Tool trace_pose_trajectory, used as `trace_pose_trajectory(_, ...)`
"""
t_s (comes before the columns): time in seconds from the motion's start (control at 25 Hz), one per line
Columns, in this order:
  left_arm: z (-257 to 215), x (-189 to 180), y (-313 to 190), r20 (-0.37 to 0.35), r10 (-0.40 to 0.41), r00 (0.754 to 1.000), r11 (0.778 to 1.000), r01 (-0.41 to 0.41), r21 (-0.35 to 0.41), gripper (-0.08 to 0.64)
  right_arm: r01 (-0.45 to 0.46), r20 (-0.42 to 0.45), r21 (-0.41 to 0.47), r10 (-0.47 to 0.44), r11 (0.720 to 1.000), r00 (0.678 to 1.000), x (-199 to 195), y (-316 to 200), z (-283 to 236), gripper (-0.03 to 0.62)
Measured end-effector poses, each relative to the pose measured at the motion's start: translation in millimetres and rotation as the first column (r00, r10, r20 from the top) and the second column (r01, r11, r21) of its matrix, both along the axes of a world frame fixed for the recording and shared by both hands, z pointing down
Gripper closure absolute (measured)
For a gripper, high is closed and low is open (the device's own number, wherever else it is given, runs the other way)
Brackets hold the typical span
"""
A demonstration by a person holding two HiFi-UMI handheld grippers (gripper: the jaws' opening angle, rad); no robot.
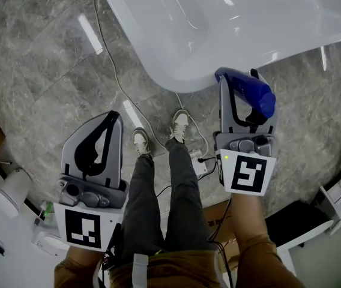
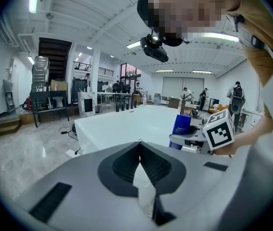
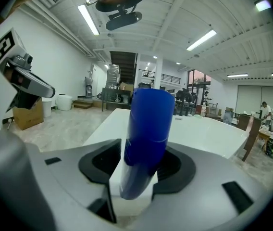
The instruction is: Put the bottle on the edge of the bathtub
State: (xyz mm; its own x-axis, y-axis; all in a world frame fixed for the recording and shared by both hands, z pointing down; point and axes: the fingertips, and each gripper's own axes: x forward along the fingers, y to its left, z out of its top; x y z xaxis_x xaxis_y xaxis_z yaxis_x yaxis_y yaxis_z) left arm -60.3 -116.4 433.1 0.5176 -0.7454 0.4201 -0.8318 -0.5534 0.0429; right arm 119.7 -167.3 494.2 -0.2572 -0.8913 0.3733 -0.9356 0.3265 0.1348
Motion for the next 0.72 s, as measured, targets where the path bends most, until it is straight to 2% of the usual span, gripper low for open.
trace_pose_trajectory(0.56,4.8,6.3,-1.4,0.004,0.007,1.0,1.0,-0.007,-0.011,0.554,0.009,-0.001,-0.005,-0.009,1.0,1.0,2.4,-1.9,1.9,0.376)
trace_pose_trajectory(0.64,4.3,6.4,-0.7,0.004,0.008,1.0,1.0,-0.008,-0.012,0.554,-0.005,0.005,0.006,0.005,1.0,1.0,5.1,-2.3,-2.5,0.378)
trace_pose_trajectory(0.72,3.3,6.5,-0.4,0.004,0.011,1.0,1.0,-0.011,-0.011,0.554,-0.011,0.016,0.011,0.011,1.0,1.0,6.2,-2.6,-5.6,0.418)
